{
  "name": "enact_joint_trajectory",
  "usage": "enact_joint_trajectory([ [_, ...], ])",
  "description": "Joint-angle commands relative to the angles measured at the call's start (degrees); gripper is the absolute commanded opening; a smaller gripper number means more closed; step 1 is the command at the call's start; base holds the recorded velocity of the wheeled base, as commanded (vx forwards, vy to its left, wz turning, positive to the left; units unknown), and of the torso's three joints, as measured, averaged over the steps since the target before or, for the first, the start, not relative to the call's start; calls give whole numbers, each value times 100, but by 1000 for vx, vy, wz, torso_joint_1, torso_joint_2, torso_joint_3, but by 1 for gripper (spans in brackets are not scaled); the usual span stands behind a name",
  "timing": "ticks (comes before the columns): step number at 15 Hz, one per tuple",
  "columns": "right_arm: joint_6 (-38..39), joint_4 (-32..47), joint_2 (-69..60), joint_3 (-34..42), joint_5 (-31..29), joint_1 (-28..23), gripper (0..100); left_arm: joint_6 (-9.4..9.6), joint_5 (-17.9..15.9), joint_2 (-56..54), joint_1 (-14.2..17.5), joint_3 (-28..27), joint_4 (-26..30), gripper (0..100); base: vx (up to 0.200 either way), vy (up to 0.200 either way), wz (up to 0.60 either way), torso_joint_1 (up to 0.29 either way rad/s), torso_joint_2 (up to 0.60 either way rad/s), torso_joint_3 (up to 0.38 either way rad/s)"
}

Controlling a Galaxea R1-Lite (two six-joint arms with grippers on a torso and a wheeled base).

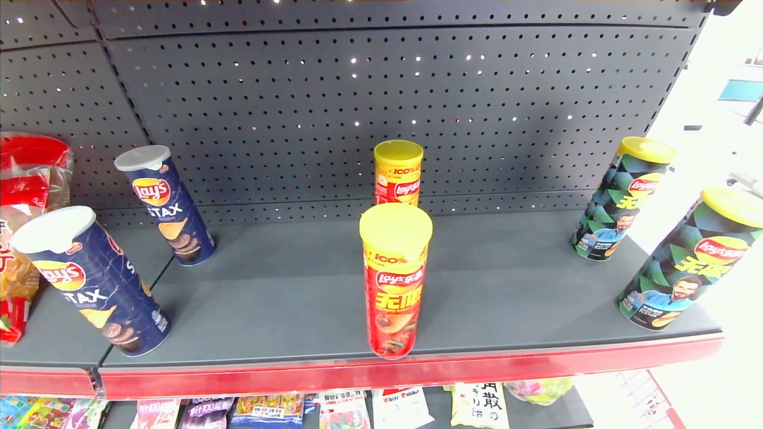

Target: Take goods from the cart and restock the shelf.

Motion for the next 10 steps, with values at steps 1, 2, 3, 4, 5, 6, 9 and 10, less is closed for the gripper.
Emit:
enact_joint_trajectory([
  [1,-14,-4,20,0,-3,0,100,-192,109,10,2,-4,50,100,0,0,0,0,0,0],
  [2,-120,-4,20,0,-21,0,100,-201,205,10,2,5,42,100,0,0,0,0,0,0],
  [3,-243,-4,20,0,-21,9,100,-192,258,10,2,5,42,100,0,0,0,0,0,0],
  [4,-234,-4,20,0,-21,9,100,-192,258,10,2,5,42,100,0,0,0,0,0,0],
  [5,-234,-4,20,0,-21,9,100,-192,258,10,2,5,42,100,0,0,0,0,0,0],
  [6,12,5,20,0,6,0,100,-192,258,10,2,5,42,100,0,0,0,0,0,0],
  [9,205,5,20,0,-38,9,100,-218,258,10,2,5,42,100,0,0,0,0,0,0],
  [10,135,5,20,0,-30,9,100,-210,258,10,2,5,42,100,0,0,0,0,0,0],
])
